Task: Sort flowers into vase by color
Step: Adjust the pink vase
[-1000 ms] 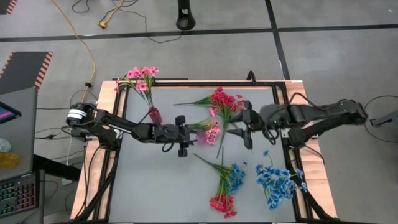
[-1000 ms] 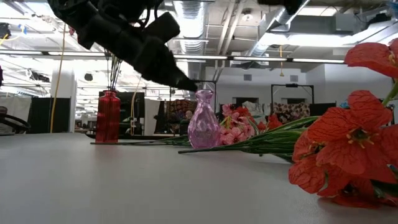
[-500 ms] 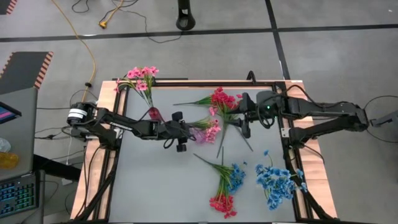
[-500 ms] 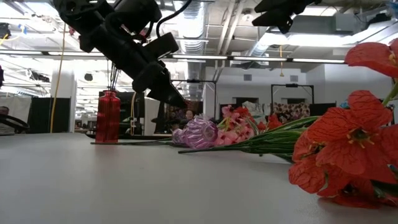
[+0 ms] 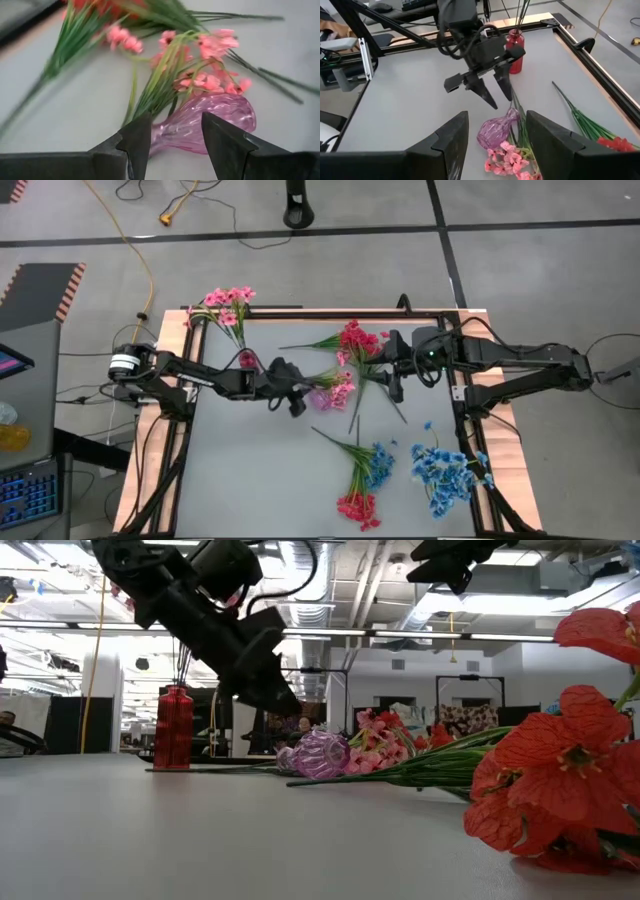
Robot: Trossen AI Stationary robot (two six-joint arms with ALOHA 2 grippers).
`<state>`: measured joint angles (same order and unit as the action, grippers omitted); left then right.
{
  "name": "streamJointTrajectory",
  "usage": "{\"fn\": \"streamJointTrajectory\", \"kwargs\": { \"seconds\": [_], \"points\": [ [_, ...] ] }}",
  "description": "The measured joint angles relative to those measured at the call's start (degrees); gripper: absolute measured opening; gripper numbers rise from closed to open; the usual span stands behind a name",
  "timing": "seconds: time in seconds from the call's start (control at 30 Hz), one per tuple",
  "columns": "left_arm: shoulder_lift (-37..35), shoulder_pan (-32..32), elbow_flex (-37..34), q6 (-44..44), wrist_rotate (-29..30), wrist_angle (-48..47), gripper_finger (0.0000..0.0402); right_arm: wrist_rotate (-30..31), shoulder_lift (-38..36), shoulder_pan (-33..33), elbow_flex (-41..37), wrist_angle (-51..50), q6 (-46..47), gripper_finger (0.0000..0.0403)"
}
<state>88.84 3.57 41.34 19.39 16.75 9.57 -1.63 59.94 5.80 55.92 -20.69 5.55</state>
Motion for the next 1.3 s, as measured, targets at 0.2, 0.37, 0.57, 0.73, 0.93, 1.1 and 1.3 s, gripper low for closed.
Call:
{"fn": "streamJointTrajectory", "kwargs": {
  "seconds": [0.2,0.37,0.57,0.73,0.93,1.1,1.3],
  "points": [
    [0.0,1.8,0.0,13.2,-4.9,-1.7,0.0162,0.0,0.0,0.0,0.0,-0.1,0.0,0.0224],
    [0.0,2.5,0.0,21.8,-9.1,-2.2,0.0162,0.0,0.0,-0.1,0.0,0.0,0.0,0.0224],
    [0.0,2.5,0.0,35.8,-12.0,-3.0,0.0162,0.1,0.0,-0.2,0.0,-0.8,4.7,0.0224],
    [0.0,2.5,0.0,40.9,-14.9,-5.4,0.0162,1.1,0.0,-2.7,0.0,-1.0,6.4,0.0224],
    [0.3,2.5,0.0,41.2,-9.7,-8.7,0.0162,6.1,0.0,-7.1,0.0,1.3,3.2,0.0224],
    [0.3,2.5,0.0,46.0,-6.0,-9.1,0.0162,6.6,0.5,-9.5,0.0,1.7,1.5,0.0224],
    [0.3,1.7,0.0,55.6,-6.2,-8.3,0.0162,6.7,2.1,-9.8,0.0,3.1,1.5,0.0224]
  ]
}}
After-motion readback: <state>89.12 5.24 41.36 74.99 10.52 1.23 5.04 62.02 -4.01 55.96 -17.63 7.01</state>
